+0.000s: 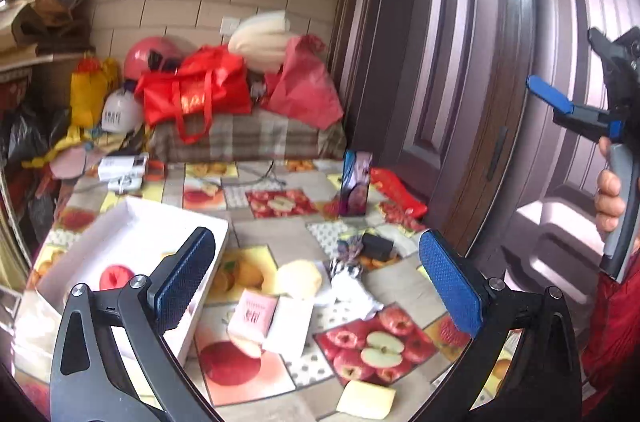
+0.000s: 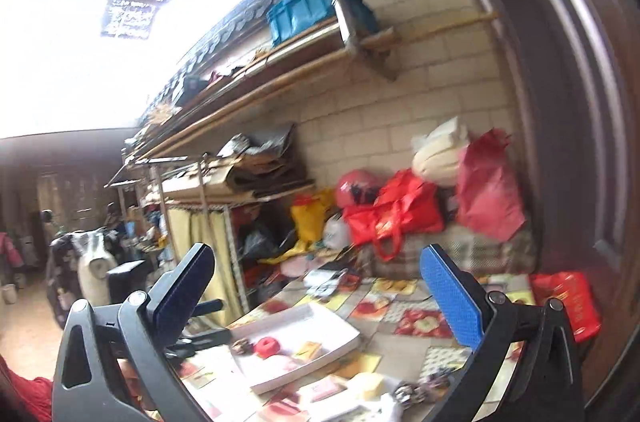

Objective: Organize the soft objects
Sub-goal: 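Grasp the yellow sponge with left gripper while right gripper grasps the white sock, then carry the sponge and white sock into the white box and release them, then grasp the cow-print cloth with right gripper while left gripper approaches the pink tissue pack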

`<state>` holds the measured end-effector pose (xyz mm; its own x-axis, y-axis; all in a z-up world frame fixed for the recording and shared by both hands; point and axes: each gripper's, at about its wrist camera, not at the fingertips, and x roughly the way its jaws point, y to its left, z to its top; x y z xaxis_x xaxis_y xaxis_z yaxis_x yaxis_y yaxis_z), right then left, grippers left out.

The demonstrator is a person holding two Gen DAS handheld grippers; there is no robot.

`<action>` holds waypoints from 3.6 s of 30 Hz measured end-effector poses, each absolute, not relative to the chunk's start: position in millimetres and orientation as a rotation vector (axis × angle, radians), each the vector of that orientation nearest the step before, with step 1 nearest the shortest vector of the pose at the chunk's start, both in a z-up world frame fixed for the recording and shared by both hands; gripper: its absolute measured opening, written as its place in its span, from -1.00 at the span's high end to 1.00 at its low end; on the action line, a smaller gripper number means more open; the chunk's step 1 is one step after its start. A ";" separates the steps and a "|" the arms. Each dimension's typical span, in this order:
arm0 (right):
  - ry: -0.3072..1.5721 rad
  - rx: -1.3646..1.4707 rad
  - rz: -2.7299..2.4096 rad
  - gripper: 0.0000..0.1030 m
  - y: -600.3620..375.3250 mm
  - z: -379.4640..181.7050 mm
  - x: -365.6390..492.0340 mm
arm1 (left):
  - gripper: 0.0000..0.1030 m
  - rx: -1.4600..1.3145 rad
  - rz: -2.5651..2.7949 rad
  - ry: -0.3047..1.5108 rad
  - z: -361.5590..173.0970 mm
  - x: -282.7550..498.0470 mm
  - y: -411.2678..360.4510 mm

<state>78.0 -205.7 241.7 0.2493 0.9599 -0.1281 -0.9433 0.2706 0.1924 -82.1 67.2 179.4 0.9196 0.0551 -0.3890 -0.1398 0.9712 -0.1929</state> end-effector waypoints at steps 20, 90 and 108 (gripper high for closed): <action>0.835 -0.321 0.893 -0.33 -93.6 -34.6 185.1 | -0.44 0.065 -0.222 0.860 19.5 -27.3 -21.7; 0.548 -0.013 1.164 -0.99 41.8 9.8 106.8 | -1.00 -0.372 0.916 0.228 61.8 -81.8 290.6; 0.554 0.180 0.588 -1.00 -158.1 6.5 216.5 | -1.00 -0.160 0.338 0.429 53.8 0.0 157.0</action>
<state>216.5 -158.1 6.5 0.6915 0.5704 -0.4432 -0.4764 0.8213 0.3138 0.0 157.0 53.8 0.8547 0.2868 -0.4327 -0.3537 0.9319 -0.0809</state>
